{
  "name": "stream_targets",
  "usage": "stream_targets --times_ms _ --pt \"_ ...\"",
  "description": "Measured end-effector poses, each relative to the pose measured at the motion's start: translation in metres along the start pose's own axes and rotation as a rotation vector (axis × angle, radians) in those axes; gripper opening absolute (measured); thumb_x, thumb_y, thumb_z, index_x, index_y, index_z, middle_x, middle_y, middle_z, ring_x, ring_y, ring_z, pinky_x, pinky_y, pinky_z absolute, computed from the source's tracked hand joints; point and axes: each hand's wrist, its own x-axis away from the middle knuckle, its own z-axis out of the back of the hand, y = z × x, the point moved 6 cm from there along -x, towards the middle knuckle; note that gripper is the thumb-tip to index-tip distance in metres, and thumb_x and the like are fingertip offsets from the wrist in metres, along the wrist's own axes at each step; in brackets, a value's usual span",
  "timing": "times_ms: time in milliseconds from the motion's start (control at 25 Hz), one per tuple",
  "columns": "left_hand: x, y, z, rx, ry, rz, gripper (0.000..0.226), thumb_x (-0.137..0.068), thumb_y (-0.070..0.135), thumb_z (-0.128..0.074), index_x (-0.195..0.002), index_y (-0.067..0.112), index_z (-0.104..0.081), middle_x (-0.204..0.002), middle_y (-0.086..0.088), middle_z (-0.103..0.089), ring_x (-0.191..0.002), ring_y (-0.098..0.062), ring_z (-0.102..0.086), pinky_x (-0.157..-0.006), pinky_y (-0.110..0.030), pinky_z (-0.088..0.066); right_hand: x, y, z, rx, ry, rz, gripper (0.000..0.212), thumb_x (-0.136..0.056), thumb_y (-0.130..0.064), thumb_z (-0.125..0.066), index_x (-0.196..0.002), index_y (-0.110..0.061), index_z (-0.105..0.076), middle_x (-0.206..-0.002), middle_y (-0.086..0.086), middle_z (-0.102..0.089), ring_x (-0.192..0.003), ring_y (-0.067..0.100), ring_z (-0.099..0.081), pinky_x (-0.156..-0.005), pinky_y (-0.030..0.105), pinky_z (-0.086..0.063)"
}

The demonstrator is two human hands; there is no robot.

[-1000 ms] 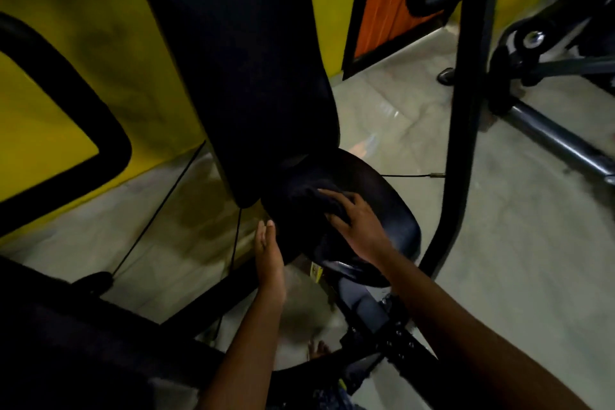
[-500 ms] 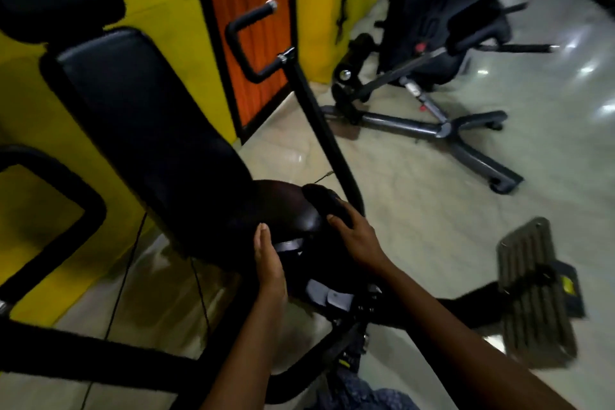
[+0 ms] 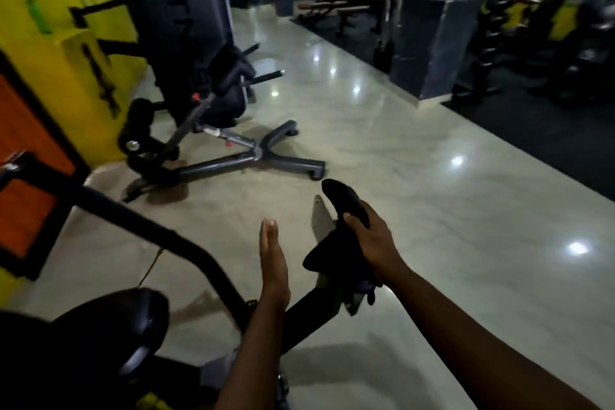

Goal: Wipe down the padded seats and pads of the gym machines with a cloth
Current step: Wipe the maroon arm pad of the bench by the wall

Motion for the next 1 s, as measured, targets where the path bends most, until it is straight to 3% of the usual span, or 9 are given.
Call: stream_targets --times_ms 120,240,520,720,1000 --pt "-0.011 -0.004 -0.087 -0.030 -0.092 0.010 0.046 -0.100 0.027 -0.037 -0.145 0.016 -0.031 -0.151 0.003 -0.031 -0.139 -0.012 -0.028 -0.109 -0.023 -0.020 -0.036 0.015 0.068 0.002 0.118 -0.011 0.045 -0.089 -0.038 -0.054 -0.132 -0.028 -0.049 -0.126 0.002 -0.061 -0.116 0.022 -0.056 -0.102 0.044 -0.042" --pt "-0.018 -0.009 -0.181 -0.048 -0.202 0.008 0.044 -0.101 0.023 -0.035 -0.144 0.013 -0.033 -0.145 0.005 -0.036 -0.137 -0.012 -0.031 -0.099 -0.013 -0.022 -0.079 0.032 0.138 -0.001 0.173 -0.042 0.040 -0.094 -0.032 -0.051 -0.133 -0.026 -0.048 -0.125 0.004 -0.060 -0.116 0.024 -0.055 -0.101 0.044 -0.042" --pt "-0.056 -0.047 -0.366 -0.048 -0.328 0.065 0.047 -0.099 0.038 -0.036 -0.144 0.027 -0.033 -0.151 0.008 -0.032 -0.138 -0.008 -0.028 -0.111 -0.028 -0.017 -0.201 0.066 0.283 0.079 0.151 -0.020 0.039 -0.094 -0.032 -0.049 -0.134 -0.027 -0.047 -0.126 0.003 -0.060 -0.116 0.023 -0.055 -0.101 0.043 -0.041" --pt "-0.133 -0.058 -0.441 -0.047 -0.279 0.062 0.046 -0.099 0.038 -0.034 -0.144 0.026 -0.033 -0.150 0.008 -0.034 -0.139 -0.008 -0.028 -0.111 -0.028 -0.017 -0.311 0.093 0.331 0.096 0.123 -0.032 0.037 -0.093 -0.041 -0.049 -0.129 -0.033 -0.049 -0.121 0.000 -0.063 -0.113 0.022 -0.057 -0.101 0.045 -0.042" --pt "-0.331 -0.054 -0.552 0.004 -0.215 0.029 0.050 -0.099 0.036 -0.036 -0.145 0.019 -0.032 -0.151 0.003 -0.033 -0.138 -0.011 -0.029 -0.110 -0.026 -0.020 -0.536 0.089 0.336 0.084 0.090 0.019 0.037 -0.094 -0.034 -0.052 -0.130 -0.028 -0.051 -0.123 -0.001 -0.062 -0.113 0.018 -0.056 -0.100 0.038 -0.043"
